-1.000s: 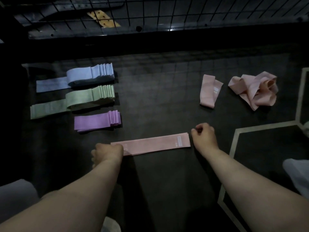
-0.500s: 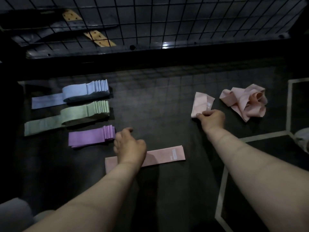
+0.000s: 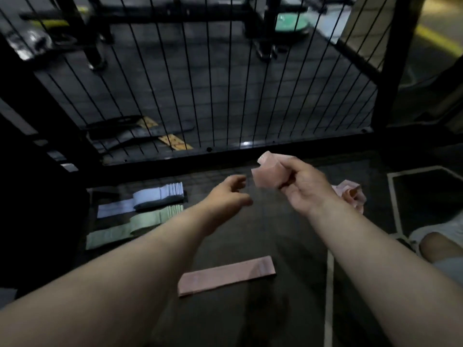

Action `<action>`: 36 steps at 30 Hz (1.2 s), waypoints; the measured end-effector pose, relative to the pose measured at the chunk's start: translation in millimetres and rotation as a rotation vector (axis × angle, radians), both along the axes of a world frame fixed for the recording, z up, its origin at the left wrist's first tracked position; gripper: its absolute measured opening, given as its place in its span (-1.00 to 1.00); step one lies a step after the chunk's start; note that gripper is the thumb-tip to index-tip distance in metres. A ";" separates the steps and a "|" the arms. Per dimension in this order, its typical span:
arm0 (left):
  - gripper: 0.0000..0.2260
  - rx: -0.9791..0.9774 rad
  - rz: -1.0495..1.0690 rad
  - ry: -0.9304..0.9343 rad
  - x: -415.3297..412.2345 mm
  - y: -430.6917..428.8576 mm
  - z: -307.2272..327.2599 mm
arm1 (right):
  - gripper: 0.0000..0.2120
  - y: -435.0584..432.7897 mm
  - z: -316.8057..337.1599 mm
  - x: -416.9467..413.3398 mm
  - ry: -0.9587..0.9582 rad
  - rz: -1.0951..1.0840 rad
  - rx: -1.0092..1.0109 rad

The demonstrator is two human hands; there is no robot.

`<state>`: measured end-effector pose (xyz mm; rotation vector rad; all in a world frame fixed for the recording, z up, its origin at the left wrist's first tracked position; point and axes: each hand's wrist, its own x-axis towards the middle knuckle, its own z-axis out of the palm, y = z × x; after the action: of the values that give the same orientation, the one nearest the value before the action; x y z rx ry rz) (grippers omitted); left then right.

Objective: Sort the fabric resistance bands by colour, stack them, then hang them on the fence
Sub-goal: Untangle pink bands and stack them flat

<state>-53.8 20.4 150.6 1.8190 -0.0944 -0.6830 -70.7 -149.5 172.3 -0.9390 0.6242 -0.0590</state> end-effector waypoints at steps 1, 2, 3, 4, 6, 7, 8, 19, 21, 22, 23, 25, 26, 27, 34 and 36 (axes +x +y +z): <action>-0.44 -0.077 -0.026 -0.018 -2.5 8.1 22.5 | -0.49 9.3 21.3 -6.3 -0.048 0.040 0.029; -0.42 -0.124 -0.055 -0.049 -5.0 15.3 39.4 | -0.52 17.3 39.0 -13.0 -0.095 0.080 0.066; -0.40 -0.139 -0.084 -0.089 -10.8 23.2 59.1 | -0.60 23.9 55.2 -19.7 -0.138 0.102 0.096; -0.35 -0.150 -0.105 -0.122 -16.3 29.6 75.6 | -0.68 29.7 68.7 -25.2 -0.163 0.098 0.133; -0.23 -0.158 -0.109 -0.162 -28.3 43.3 105.0 | -0.67 41.5 91.6 -36.0 -0.217 0.123 0.195; -0.22 -0.160 -0.105 -0.165 -33.8 49.9 116.1 | -0.68 47.5 101.0 -41.5 -0.244 0.153 0.215; -0.26 -0.159 -0.108 -0.159 -40.9 57.5 128.2 | -0.74 54.5 111.5 -47.9 -0.262 0.183 0.216; -0.78 -0.280 -0.096 0.010 -80.7 111.6 146.1 | -0.71 89.0 148.5 -88.8 -0.284 0.000 0.194; -0.63 -0.345 -0.065 0.004 -78.4 110.7 151.5 | -0.81 86.7 146.6 -97.2 -0.238 -0.025 0.096; -0.55 -0.391 -0.044 0.014 -77.2 109.3 154.7 | -0.81 86.9 145.6 -101.3 -0.221 -0.010 0.050; -0.52 -0.437 -0.025 0.018 -76.4 108.0 157.1 | -0.80 88.0 144.7 -106.1 -0.204 0.015 0.002; -0.58 -0.488 -0.005 -0.042 -75.8 104.0 161.1 | -0.76 88.9 144.5 -115.2 -0.127 0.088 -0.186; -0.64 -0.496 0.004 -0.085 -75.7 101.6 163.0 | -0.70 88.3 144.3 -118.6 -0.057 0.138 -0.339; -0.71 -0.503 0.017 -0.118 -75.0 99.3 164.3 | -0.64 88.5 144.1 -120.5 0.020 0.177 -0.498; -0.86 -0.412 -0.014 -0.137 -67.9 91.1 159.9 | -0.48 104.1 142.5 -126.8 -0.305 0.485 -1.001; -0.83 -0.408 0.000 -0.131 -65.9 92.1 161.2 | -0.43 105.0 140.7 -125.4 -0.335 0.474 -1.153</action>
<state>-119.7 112.5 311.8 1.4678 -0.2992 -0.5003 -196.1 -44.4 313.1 -2.1155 -0.0215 -0.1553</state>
